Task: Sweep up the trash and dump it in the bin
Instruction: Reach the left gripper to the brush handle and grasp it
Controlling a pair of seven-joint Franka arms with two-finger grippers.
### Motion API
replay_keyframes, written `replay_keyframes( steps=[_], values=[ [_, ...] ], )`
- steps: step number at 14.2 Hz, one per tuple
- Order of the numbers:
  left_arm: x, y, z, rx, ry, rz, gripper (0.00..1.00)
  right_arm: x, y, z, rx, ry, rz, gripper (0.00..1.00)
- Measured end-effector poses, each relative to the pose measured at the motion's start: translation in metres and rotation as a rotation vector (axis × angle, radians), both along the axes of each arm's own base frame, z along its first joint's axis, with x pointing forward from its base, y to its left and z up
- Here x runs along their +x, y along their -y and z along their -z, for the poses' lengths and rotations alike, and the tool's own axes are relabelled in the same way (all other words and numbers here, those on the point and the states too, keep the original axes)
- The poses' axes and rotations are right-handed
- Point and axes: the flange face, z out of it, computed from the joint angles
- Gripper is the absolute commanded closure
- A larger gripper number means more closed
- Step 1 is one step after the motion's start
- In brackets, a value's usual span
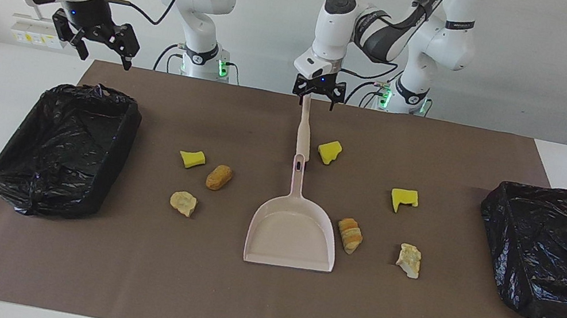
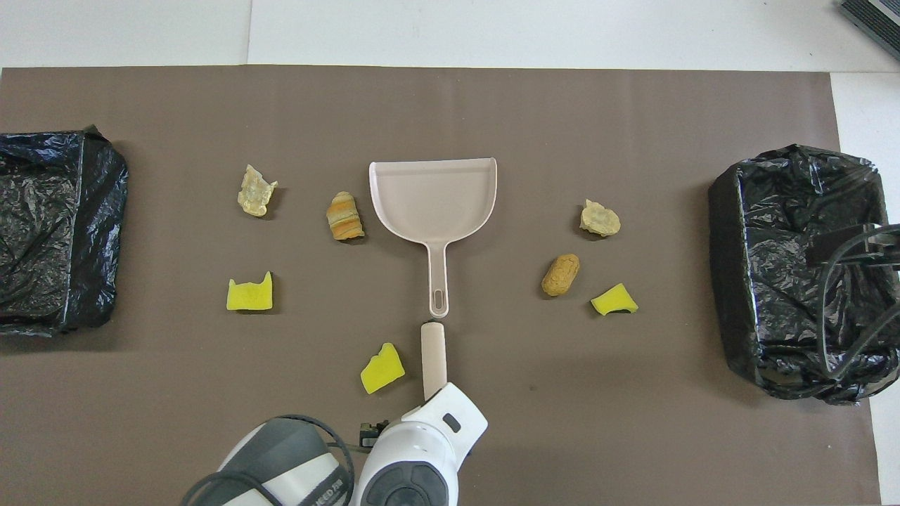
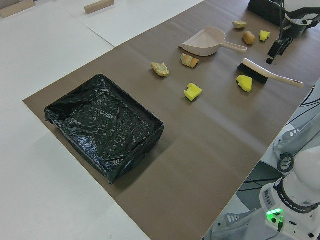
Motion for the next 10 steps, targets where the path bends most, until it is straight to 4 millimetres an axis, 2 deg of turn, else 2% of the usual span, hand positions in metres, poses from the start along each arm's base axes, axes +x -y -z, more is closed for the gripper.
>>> replay_keyframes(
  steps=[2, 3, 4, 5, 6, 8, 10],
  values=[
    [-0.012, 0.013, 0.019, 0.003, -0.005, -0.007, 0.0, 0.0, 0.0, 0.0, 0.0, 0.0, 0.0, 0.0],
    [-0.013, 0.015, 0.024, 0.008, -0.009, -0.009, 0.07, 0.0, 0.0, 0.0, 0.0, 0.0, 0.0, 0.0],
    [-0.013, 0.014, 0.029, 0.015, -0.014, -0.011, 0.21, 0.0, 0.0, 0.0, 0.0, 0.0, 0.0, 0.0],
    [-0.012, 0.012, 0.031, 0.019, -0.017, -0.013, 0.46, 0.0, 0.0, 0.0, 0.0, 0.0, 0.0, 0.0],
    [-0.012, 0.01, 0.033, 0.024, -0.02, -0.015, 0.6, 0.0, 0.0, 0.0, 0.0, 0.0, 0.0, 0.0],
    [-0.013, 0.006, 0.038, 0.039, -0.028, -0.018, 1.0, 0.0, 0.0, 0.0, 0.0, 0.0, 0.0, 0.0],
    [-0.011, 0.002, 0.04, 0.044, -0.032, -0.025, 1.0, 0.0, 0.0, 0.0, 0.0, 0.0, 0.0, 0.0]
  ],
)
